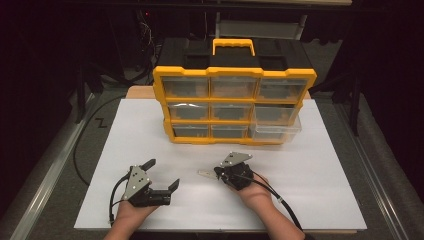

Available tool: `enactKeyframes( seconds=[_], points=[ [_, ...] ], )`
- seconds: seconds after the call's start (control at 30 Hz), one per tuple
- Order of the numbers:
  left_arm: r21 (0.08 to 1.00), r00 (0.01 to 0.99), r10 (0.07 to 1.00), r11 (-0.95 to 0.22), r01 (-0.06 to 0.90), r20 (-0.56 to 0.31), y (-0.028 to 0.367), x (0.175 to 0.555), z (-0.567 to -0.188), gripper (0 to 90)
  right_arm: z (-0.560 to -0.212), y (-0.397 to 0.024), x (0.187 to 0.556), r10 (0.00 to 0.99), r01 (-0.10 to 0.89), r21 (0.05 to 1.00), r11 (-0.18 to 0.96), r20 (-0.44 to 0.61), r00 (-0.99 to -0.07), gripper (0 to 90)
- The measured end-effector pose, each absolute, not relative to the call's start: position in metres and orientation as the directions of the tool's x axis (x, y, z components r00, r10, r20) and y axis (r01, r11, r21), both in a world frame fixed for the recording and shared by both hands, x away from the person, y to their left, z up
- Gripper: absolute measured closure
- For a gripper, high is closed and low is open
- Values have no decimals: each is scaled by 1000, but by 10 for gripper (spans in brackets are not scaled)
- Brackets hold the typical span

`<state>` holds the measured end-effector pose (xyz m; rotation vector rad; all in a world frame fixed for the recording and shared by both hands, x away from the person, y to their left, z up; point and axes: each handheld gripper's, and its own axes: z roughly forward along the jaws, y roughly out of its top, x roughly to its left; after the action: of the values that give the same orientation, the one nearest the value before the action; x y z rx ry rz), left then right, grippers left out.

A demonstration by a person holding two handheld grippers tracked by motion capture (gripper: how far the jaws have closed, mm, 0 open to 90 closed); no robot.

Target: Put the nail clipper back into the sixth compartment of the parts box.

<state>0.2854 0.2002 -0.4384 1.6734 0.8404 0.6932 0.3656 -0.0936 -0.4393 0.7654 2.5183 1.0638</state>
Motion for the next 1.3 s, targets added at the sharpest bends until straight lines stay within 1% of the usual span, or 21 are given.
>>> enactKeyframes(
  seconds=[0.67,0.8,0.9,0.97,1.0,1.03,1.07,1.1,1.2,1.27,1.3],
  points=[
    [969,588,808,-166,180,29,199,285,-438,12,-442,-96,339,554,340,744,576,-50,-831,900],
    [969,589,808,-167,181,30,199,285,-438,12,-437,-101,339,569,333,760,558,-58,-820,847],
    [969,591,806,-168,181,29,198,285,-439,12,-431,-103,339,570,329,779,534,-44,-820,756],
    [969,593,805,-169,181,30,198,285,-439,12,-428,-103,338,567,328,789,520,-31,-823,707],
    [969,593,805,-169,181,30,198,285,-439,12,-428,-103,338,567,328,789,520,-31,-823,707],
    [969,594,804,-170,181,30,198,285,-439,12,-427,-101,337,556,322,793,516,-24,-831,664],
    [969,594,804,-170,181,30,198,285,-439,12,-427,-101,337,556,322,793,516,-24,-831,664],
    [969,595,803,-171,181,30,198,285,-439,12,-428,-98,336,544,319,791,522,-21,-839,625],
    [969,598,801,-172,179,31,198,285,-439,12,-430,-95,336,535,318,788,527,-17,-844,605],
    [969,598,801,-172,179,32,197,285,-439,12,-433,-89,335,525,322,776,543,-15,-851,560],
    [969,599,800,-172,179,31,197,285,-439,13,-434,-87,335,522,327,768,550,-12,-853,562]
  ],
)
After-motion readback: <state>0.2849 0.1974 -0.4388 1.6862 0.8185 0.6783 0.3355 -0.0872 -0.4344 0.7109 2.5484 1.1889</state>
